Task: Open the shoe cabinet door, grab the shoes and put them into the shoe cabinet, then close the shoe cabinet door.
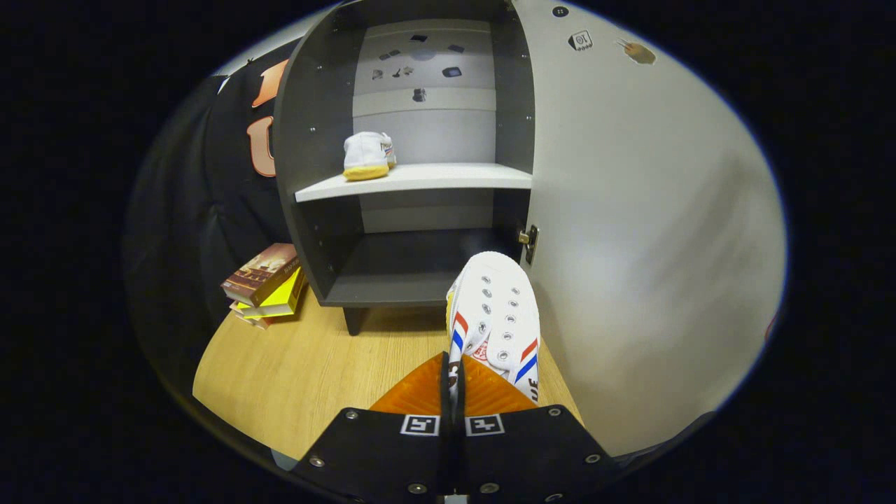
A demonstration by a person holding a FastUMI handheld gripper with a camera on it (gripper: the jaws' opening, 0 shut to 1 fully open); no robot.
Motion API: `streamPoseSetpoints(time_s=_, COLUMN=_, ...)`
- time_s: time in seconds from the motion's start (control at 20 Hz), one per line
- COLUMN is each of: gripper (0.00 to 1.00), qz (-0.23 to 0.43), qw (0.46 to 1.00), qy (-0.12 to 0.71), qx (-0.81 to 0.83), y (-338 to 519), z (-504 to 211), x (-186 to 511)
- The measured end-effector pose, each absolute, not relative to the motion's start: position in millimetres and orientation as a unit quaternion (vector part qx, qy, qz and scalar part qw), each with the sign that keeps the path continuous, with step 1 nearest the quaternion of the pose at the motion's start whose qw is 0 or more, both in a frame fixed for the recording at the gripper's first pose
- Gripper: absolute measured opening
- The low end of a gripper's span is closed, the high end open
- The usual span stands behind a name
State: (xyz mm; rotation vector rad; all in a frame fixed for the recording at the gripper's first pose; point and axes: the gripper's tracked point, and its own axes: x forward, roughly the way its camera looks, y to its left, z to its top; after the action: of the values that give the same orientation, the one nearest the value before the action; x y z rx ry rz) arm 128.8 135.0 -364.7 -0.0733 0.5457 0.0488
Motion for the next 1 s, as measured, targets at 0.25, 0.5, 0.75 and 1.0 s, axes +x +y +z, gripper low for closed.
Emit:
streamPoseSetpoints(time_s=0.25, gripper=0.0, qz=0.03, qw=0.97, qy=0.24, qx=-0.016, y=159, z=-296, x=126)
streamPoseSetpoints(time_s=0.5, gripper=0.0, qz=0.029, qw=0.979, qy=0.2, qx=-0.032, y=170, z=-230, x=132)
streamPoseSetpoints(time_s=0.75, gripper=0.0, qz=0.036, qw=0.982, qy=0.179, qx=-0.05, y=181, z=-187, x=160)
streamPoseSetpoints(time_s=1.0, gripper=0.0, qz=0.051, qw=0.981, qy=0.175, qx=-0.063, y=194, z=-169, x=223)
